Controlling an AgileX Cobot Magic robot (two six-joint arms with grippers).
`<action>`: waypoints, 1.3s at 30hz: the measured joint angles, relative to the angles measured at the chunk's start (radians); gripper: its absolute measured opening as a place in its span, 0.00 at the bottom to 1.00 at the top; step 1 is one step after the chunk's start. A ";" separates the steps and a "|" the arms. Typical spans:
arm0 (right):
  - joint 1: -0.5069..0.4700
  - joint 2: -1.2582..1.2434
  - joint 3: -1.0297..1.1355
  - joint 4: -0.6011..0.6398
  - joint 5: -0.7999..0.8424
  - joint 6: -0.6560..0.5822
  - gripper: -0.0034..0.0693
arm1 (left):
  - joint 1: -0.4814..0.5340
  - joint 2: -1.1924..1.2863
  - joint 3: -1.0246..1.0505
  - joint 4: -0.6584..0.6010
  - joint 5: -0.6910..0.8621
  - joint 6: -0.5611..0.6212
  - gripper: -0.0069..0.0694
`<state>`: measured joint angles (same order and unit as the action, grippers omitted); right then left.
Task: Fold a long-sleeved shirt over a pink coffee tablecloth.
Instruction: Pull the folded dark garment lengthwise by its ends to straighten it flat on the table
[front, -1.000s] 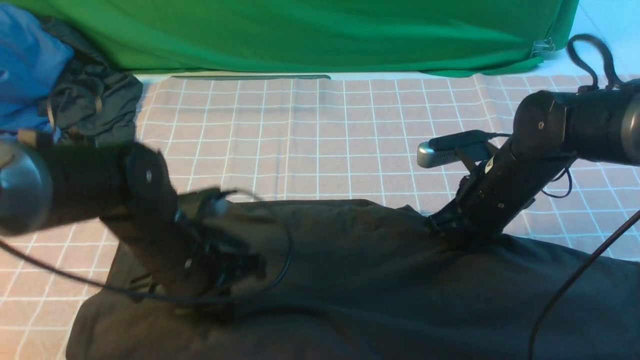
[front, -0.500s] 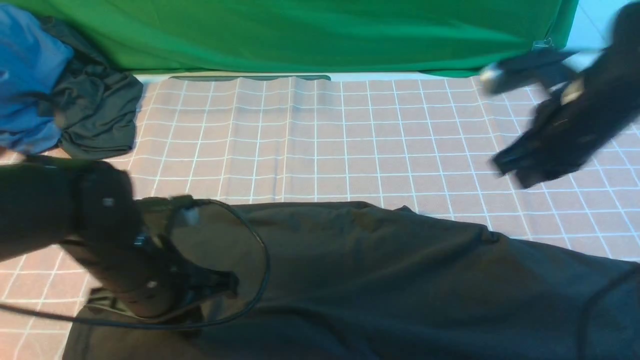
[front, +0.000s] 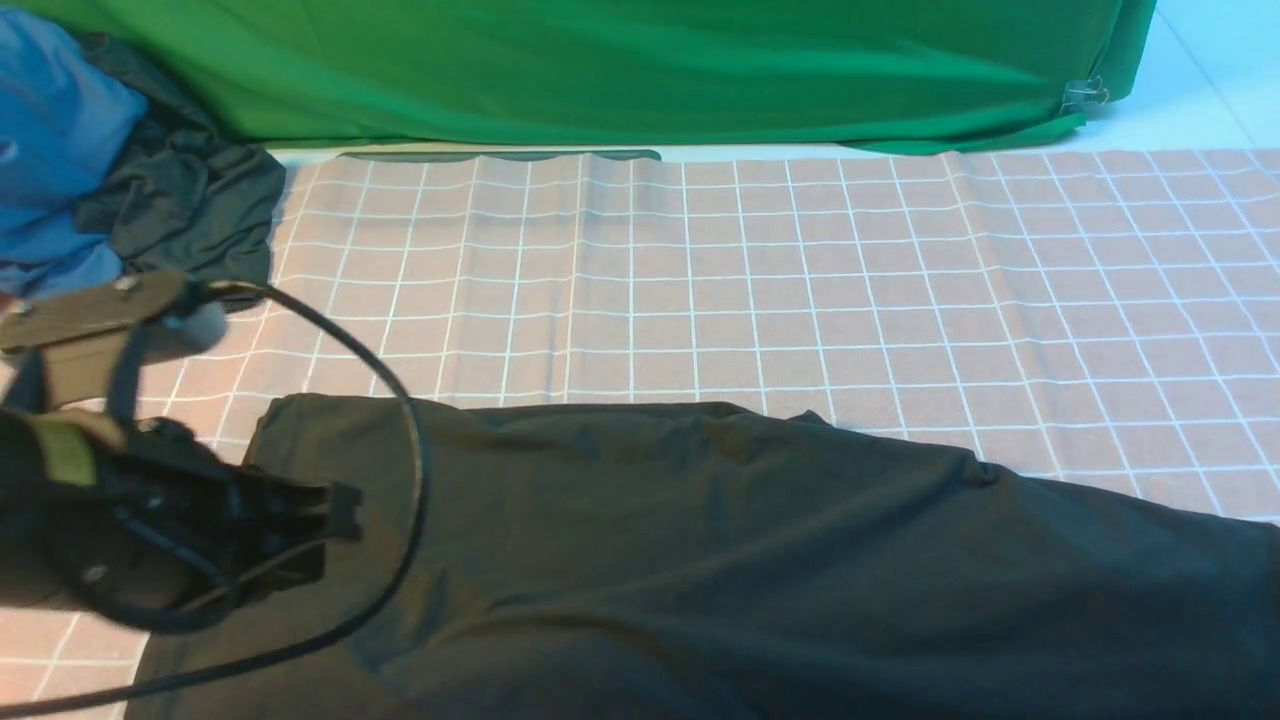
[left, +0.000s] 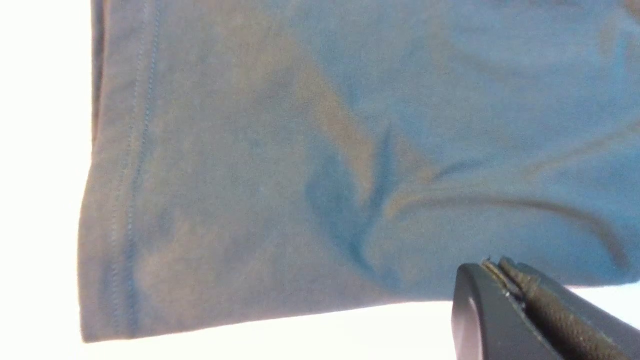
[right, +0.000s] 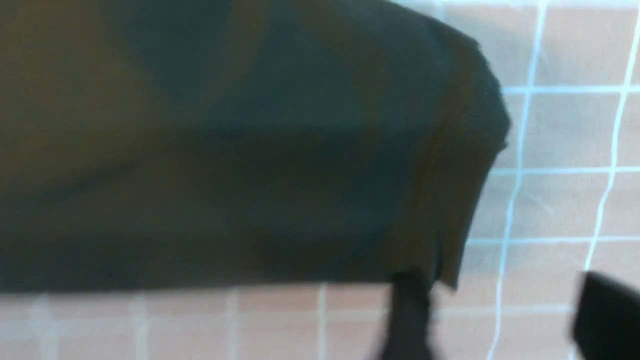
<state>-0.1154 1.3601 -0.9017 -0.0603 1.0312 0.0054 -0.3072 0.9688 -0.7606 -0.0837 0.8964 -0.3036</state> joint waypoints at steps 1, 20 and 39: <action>-0.004 0.000 0.012 0.000 -0.010 0.000 0.86 | 0.000 0.000 0.000 0.000 0.002 0.000 0.11; -0.079 0.309 0.084 0.047 -0.236 0.016 0.78 | 0.000 -0.037 0.002 0.021 0.039 0.000 0.11; -0.079 0.237 0.000 0.069 -0.125 -0.078 0.21 | 0.000 -0.037 0.002 0.005 0.046 -0.005 0.11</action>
<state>-0.1940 1.5968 -0.9021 0.0088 0.9063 -0.0729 -0.3072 0.9321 -0.7588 -0.0785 0.9427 -0.3081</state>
